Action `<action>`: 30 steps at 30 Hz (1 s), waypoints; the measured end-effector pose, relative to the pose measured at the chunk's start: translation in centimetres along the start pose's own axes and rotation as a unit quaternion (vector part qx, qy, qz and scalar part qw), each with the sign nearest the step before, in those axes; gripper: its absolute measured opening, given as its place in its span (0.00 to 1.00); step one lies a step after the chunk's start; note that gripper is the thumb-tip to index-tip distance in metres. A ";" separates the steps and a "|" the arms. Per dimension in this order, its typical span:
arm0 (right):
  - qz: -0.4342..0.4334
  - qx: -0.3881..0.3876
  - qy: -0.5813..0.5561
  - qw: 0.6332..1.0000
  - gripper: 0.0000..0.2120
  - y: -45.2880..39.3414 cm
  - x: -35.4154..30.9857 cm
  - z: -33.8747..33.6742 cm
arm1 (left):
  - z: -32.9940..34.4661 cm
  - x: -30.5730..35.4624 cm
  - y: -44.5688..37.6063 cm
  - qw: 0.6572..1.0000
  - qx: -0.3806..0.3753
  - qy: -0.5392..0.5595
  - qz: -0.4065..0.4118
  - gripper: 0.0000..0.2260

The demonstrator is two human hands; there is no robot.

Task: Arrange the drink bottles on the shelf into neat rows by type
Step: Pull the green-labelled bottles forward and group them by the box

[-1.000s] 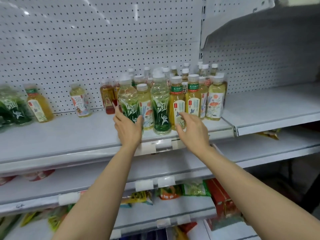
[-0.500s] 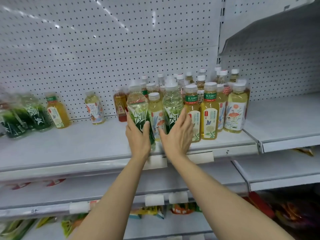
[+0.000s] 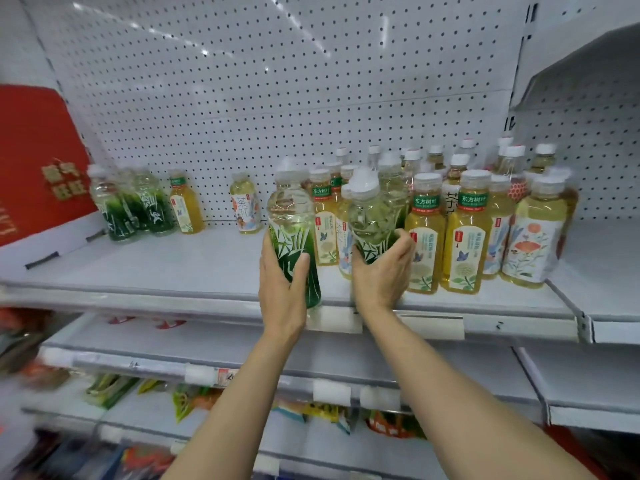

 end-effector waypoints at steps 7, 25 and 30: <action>-0.124 -0.071 -0.071 0.987 0.42 2.1 -3.5 0.1 | -4.7 -0.7 -0.7 0.999 0.031 -0.018 -0.006 0.32; -0.093 -0.089 -0.133 0.983 0.46 13.2 -14.3 10.2 | -18.0 -7.7 -6.3 0.999 0.026 -0.032 0.014 0.34; -0.107 -0.102 -0.151 0.977 0.45 13.3 -16.6 15.7 | -19.9 -11.3 -9.8 0.998 0.032 -0.049 0.007 0.34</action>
Point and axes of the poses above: each hand's wrist, its own y-axis away from the middle knuckle, its own z-axis out of the palm, x = y × z, the point moved 5 cm from there along -y, towards the middle knuckle, and after that the axes turned 5 degrees about z, right-handed, at the moved point
